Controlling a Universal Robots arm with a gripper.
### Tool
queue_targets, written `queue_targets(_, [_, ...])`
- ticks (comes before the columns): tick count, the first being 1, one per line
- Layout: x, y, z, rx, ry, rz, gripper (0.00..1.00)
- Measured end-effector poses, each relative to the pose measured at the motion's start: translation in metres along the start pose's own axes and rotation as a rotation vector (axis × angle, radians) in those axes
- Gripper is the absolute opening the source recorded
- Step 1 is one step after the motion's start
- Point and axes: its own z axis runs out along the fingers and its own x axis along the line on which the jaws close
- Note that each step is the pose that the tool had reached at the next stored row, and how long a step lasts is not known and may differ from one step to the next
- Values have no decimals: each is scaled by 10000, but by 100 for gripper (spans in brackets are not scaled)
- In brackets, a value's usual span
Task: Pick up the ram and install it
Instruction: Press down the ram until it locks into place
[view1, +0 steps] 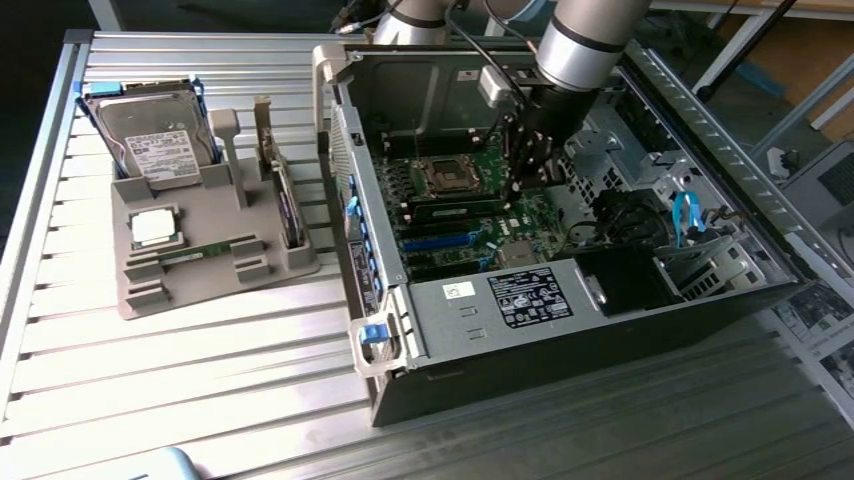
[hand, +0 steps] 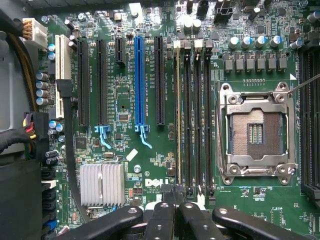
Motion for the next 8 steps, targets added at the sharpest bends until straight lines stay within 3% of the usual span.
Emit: queue_targets(8, [3, 186, 12, 63, -2, 5, 11])
